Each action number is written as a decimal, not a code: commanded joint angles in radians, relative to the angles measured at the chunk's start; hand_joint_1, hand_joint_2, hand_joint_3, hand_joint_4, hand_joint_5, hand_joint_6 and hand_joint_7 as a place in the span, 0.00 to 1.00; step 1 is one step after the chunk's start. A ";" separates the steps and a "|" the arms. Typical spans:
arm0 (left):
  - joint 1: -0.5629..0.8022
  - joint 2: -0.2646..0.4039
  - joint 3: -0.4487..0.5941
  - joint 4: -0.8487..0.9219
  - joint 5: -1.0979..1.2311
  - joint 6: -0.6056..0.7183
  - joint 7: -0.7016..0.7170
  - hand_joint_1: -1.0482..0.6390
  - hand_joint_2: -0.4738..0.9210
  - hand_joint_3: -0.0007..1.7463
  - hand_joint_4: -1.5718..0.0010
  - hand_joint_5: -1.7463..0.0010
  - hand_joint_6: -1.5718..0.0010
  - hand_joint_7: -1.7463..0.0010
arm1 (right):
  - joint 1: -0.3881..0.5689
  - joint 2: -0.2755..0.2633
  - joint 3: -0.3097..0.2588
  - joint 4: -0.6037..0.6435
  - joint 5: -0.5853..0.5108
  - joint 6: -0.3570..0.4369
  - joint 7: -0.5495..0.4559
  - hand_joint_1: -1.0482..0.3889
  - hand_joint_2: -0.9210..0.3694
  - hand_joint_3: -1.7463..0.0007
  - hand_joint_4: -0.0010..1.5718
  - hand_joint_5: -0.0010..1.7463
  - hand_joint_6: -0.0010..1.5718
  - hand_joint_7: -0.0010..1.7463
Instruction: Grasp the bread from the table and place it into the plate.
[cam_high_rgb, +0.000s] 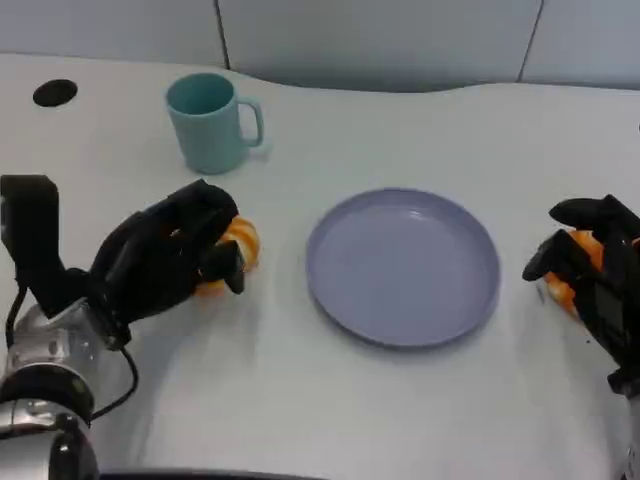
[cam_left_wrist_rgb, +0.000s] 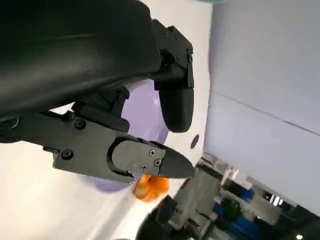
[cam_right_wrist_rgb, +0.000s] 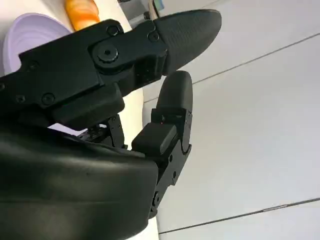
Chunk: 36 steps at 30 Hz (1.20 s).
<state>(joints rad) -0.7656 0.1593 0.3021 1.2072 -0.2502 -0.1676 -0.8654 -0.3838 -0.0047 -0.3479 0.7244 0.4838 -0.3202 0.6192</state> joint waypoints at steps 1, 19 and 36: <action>-0.002 0.025 -0.052 -0.085 0.064 -0.219 0.040 0.33 1.00 0.05 0.51 0.00 0.64 0.00 | -0.006 -0.015 -0.008 0.003 0.005 -0.021 0.009 0.34 0.00 0.95 0.39 0.98 0.50 0.54; -0.182 0.130 -0.467 0.039 0.686 -0.421 0.814 0.16 1.00 0.09 0.77 0.94 0.72 0.99 | -0.003 -0.019 -0.010 0.000 0.008 0.002 -0.001 0.34 0.00 0.97 0.38 0.99 0.50 0.51; -0.185 0.064 -0.771 0.163 0.964 -0.086 1.074 0.13 1.00 0.10 0.81 0.98 0.79 1.00 | -0.001 -0.013 -0.004 -0.003 -0.001 -0.024 0.002 0.35 0.00 0.95 0.40 0.98 0.51 0.53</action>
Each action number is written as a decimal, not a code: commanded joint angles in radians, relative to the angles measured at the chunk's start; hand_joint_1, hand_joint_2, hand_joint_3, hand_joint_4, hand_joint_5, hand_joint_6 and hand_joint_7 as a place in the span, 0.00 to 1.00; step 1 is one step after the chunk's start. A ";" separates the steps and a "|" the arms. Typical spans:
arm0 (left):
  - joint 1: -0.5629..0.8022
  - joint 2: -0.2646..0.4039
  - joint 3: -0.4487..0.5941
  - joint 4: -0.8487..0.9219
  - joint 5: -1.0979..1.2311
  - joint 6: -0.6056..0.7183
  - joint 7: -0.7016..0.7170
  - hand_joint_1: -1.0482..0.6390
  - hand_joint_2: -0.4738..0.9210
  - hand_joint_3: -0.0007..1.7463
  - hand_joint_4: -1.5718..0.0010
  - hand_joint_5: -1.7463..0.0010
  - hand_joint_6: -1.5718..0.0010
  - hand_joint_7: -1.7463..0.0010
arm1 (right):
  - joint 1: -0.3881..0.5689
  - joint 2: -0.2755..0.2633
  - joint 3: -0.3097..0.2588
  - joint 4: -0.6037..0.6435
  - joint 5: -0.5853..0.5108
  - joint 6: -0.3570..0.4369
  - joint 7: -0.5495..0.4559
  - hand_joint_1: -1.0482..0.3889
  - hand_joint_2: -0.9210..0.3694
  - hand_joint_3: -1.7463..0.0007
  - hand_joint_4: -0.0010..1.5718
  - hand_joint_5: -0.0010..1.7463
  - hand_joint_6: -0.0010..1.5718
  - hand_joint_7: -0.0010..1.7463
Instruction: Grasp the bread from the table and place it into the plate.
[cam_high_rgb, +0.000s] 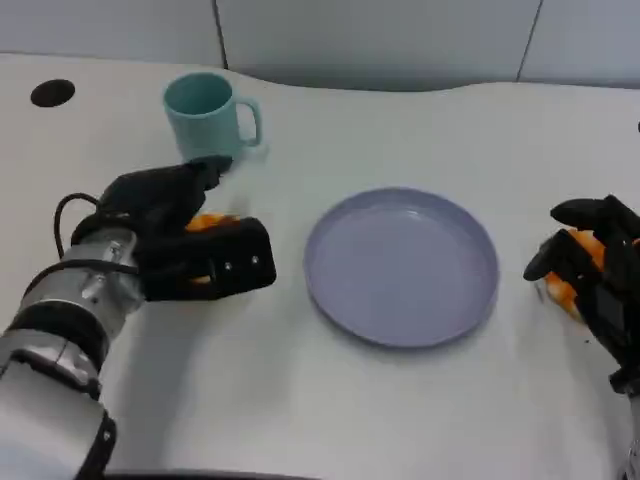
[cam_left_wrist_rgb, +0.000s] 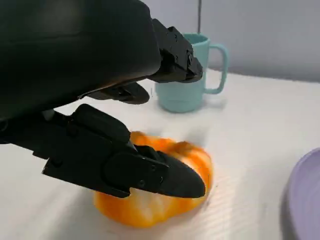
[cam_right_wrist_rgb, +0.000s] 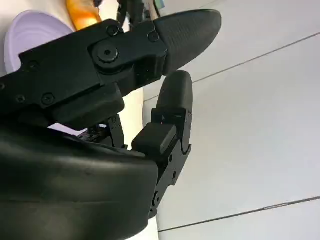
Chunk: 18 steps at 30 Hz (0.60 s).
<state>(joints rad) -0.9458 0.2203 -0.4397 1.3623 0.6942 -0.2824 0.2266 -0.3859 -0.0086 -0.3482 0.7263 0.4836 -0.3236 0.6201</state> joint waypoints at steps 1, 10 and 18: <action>-0.010 0.001 -0.051 0.011 0.036 0.047 -0.036 0.13 1.00 0.10 0.81 0.98 0.80 1.00 | 0.002 -0.008 -0.004 -0.008 0.002 -0.015 0.000 0.35 0.00 0.95 0.40 0.98 0.50 0.53; -0.025 -0.017 -0.115 0.016 0.080 0.146 -0.100 0.30 0.99 0.02 0.79 0.97 0.80 0.99 | 0.002 -0.010 -0.005 -0.015 0.008 0.005 -0.001 0.34 0.00 0.96 0.39 0.98 0.50 0.53; -0.019 -0.030 -0.178 0.021 0.131 0.167 -0.053 0.45 1.00 0.03 0.55 0.89 0.62 0.96 | 0.004 -0.004 -0.003 -0.016 0.008 -0.004 0.005 0.34 0.00 0.96 0.39 0.98 0.49 0.53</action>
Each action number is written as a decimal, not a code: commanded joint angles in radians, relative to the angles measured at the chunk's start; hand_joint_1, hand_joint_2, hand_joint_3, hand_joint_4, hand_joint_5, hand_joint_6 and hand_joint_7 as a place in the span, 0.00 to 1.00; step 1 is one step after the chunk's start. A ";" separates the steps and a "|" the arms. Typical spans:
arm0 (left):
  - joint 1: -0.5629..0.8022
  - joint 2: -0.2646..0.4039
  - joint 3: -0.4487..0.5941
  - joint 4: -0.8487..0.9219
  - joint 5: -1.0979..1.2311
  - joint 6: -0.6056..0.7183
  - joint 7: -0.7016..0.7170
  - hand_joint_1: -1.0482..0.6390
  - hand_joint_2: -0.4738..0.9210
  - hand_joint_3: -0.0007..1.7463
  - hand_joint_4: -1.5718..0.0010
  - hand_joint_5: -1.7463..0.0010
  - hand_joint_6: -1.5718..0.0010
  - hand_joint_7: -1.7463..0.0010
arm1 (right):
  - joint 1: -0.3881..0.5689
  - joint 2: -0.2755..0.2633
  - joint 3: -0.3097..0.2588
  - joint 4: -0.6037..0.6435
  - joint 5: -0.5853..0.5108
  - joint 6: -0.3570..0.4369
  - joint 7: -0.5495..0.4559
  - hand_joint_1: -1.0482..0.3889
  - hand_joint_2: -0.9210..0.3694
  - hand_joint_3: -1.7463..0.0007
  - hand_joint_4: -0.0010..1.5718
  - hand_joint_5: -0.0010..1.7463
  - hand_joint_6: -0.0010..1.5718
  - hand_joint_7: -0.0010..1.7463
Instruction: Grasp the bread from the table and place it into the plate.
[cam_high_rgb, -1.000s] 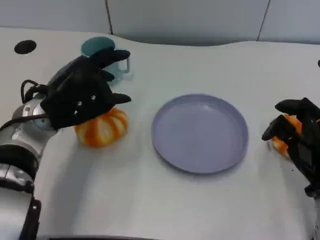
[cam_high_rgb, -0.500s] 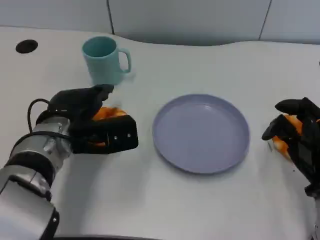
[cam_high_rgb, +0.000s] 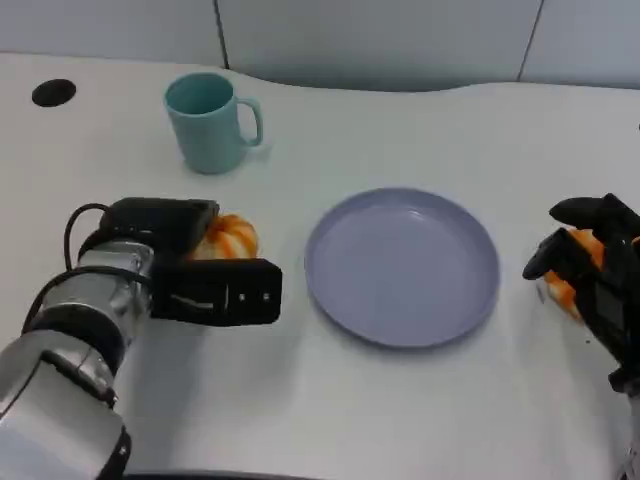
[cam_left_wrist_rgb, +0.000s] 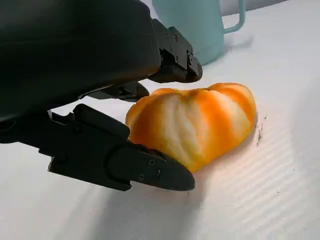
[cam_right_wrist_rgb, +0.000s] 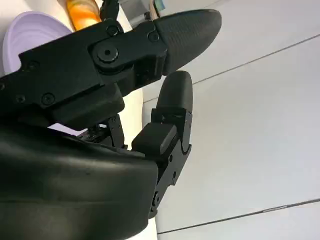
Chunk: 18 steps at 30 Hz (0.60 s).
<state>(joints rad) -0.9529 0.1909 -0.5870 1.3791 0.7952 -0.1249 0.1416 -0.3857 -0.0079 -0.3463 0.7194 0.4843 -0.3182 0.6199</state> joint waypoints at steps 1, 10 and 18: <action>-0.012 -0.001 -0.035 0.004 0.034 0.010 0.039 0.46 1.00 0.03 0.49 0.87 0.58 0.96 | 0.003 -0.004 -0.005 -0.008 0.008 -0.010 0.007 0.35 0.00 0.96 0.38 0.98 0.49 0.53; -0.023 -0.011 -0.020 0.011 0.006 0.010 0.020 0.44 1.00 0.12 0.42 0.84 0.42 0.95 | 0.005 -0.002 -0.001 -0.015 0.003 -0.015 0.001 0.35 0.00 0.95 0.38 0.98 0.49 0.53; -0.031 -0.017 -0.003 0.014 -0.003 0.018 -0.010 0.41 1.00 0.25 0.45 0.94 0.46 1.00 | 0.010 0.001 -0.003 -0.029 0.010 0.000 -0.004 0.35 0.00 0.95 0.38 0.98 0.49 0.53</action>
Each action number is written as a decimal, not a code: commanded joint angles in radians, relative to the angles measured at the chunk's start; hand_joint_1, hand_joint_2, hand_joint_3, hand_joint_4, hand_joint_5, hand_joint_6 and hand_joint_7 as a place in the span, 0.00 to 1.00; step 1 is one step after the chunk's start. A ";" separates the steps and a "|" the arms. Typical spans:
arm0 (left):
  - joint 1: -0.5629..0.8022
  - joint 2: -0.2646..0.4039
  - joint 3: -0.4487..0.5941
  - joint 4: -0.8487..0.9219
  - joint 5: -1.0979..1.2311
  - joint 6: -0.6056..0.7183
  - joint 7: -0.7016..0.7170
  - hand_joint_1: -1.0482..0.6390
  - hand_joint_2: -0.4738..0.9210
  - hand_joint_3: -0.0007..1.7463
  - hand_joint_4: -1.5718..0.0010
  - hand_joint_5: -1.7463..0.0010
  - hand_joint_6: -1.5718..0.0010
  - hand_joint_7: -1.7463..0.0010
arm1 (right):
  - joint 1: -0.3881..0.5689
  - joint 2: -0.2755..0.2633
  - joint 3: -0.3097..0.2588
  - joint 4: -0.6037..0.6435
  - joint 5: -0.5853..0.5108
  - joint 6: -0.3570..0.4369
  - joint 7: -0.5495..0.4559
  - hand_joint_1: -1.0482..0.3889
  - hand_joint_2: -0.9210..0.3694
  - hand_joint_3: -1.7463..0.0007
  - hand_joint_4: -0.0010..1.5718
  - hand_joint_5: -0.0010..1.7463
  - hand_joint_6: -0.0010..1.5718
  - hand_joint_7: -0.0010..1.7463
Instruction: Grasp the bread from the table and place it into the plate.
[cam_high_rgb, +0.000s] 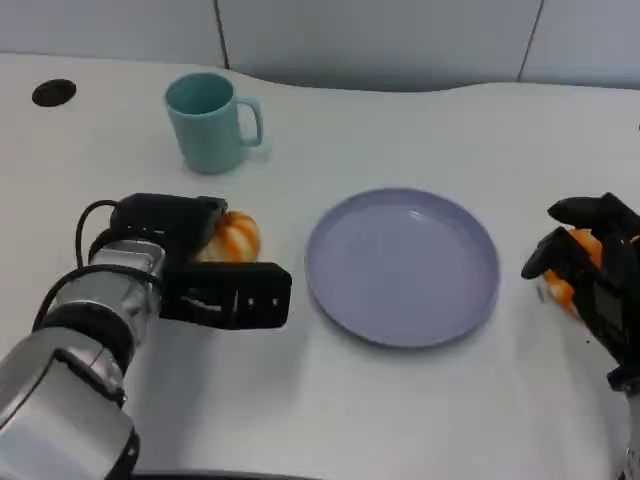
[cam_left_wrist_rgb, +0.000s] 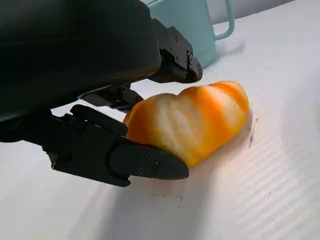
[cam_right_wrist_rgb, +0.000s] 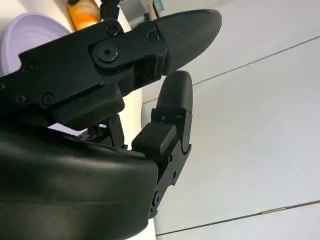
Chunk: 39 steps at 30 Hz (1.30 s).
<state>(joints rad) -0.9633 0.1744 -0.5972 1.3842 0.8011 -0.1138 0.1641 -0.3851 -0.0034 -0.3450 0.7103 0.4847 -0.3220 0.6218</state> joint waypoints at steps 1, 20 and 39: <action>-0.020 0.000 0.012 0.009 -0.011 0.006 -0.035 0.41 1.00 0.25 0.45 0.94 0.46 1.00 | 0.010 -0.003 -0.005 -0.021 0.008 0.002 -0.007 0.35 0.00 0.95 0.38 0.98 0.49 0.53; -0.011 -0.003 0.043 0.002 -0.041 -0.046 0.017 0.46 1.00 0.08 0.36 0.80 0.40 0.99 | 0.014 -0.006 -0.004 -0.029 0.010 0.013 -0.007 0.35 0.00 0.96 0.39 0.98 0.50 0.52; -0.033 0.004 0.036 -0.006 -0.035 -0.049 0.017 0.40 1.00 0.25 0.32 0.93 0.37 0.98 | 0.015 -0.002 -0.009 -0.034 0.011 0.010 -0.013 0.35 0.00 0.95 0.40 0.97 0.51 0.52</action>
<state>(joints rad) -0.9773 0.1648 -0.5780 1.3836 0.7816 -0.1404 0.1589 -0.3816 -0.0009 -0.3457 0.6852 0.4847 -0.3087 0.6123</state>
